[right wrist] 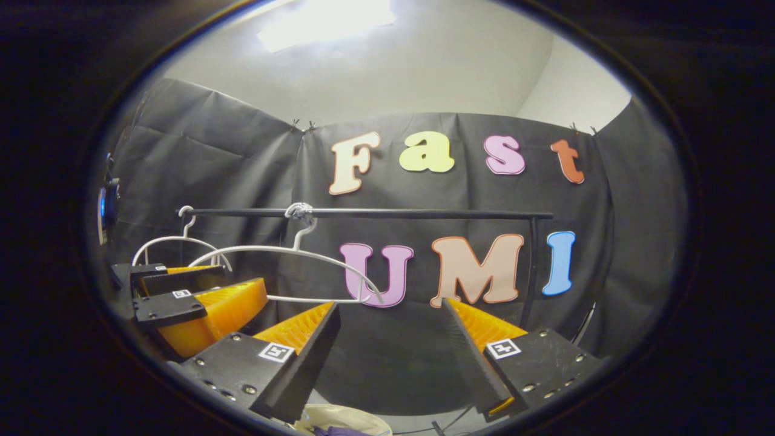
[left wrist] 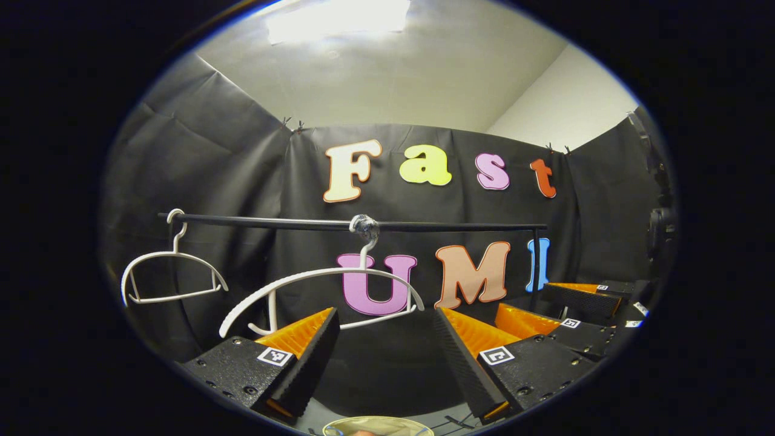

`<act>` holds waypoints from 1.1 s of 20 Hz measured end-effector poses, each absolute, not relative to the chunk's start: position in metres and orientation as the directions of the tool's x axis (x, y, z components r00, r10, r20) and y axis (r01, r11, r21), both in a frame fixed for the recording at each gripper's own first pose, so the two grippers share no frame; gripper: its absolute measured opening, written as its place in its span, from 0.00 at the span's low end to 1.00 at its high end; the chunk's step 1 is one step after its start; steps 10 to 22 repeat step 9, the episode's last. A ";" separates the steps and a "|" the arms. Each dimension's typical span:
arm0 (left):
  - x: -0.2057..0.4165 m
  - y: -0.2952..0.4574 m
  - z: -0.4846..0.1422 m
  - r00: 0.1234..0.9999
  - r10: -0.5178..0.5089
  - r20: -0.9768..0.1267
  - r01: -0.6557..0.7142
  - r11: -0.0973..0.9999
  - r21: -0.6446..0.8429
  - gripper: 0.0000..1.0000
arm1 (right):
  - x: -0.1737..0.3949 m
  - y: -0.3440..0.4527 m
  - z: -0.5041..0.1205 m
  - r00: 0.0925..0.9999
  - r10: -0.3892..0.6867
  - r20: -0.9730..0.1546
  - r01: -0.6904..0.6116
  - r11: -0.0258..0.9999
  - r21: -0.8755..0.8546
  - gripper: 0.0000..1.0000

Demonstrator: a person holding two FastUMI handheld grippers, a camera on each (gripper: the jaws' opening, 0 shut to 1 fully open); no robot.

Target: Grasp the clothes on the hanger with both hands and then place them into the laundry hamper below.

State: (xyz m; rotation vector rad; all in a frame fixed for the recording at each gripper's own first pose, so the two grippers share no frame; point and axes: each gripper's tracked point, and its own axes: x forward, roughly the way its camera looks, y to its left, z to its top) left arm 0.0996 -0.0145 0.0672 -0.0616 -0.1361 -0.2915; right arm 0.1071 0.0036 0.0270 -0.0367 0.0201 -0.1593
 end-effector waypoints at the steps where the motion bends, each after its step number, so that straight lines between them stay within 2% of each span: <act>1: 0.099 -0.014 0.068 0.948 -0.283 0.143 0.291 0.956 -0.040 0.96 | 0.106 0.003 0.028 0.986 -0.164 -0.016 0.163 0.986 -0.041 0.99; 2: 0.099 -0.013 0.068 0.948 -0.285 0.145 0.293 0.955 -0.039 0.94 | 0.104 0.003 0.029 0.985 -0.169 -0.016 0.168 0.985 -0.043 0.99; 3: 0.098 -0.013 0.068 0.947 -0.287 0.145 0.295 0.955 -0.039 0.96 | 0.103 0.003 0.029 0.985 -0.173 -0.018 0.172 0.984 -0.045 0.99; 4: 0.097 -0.013 0.068 0.946 -0.290 0.146 0.299 0.954 -0.039 0.94 | 0.102 0.004 0.030 0.984 -0.178 -0.015 0.177 0.983 -0.045 0.99; 22: 0.091 -0.007 0.066 0.942 -0.304 0.143 0.312 0.949 -0.037 0.94 | 0.092 0.010 0.033 0.980 -0.199 -0.014 0.198 0.979 -0.046 0.99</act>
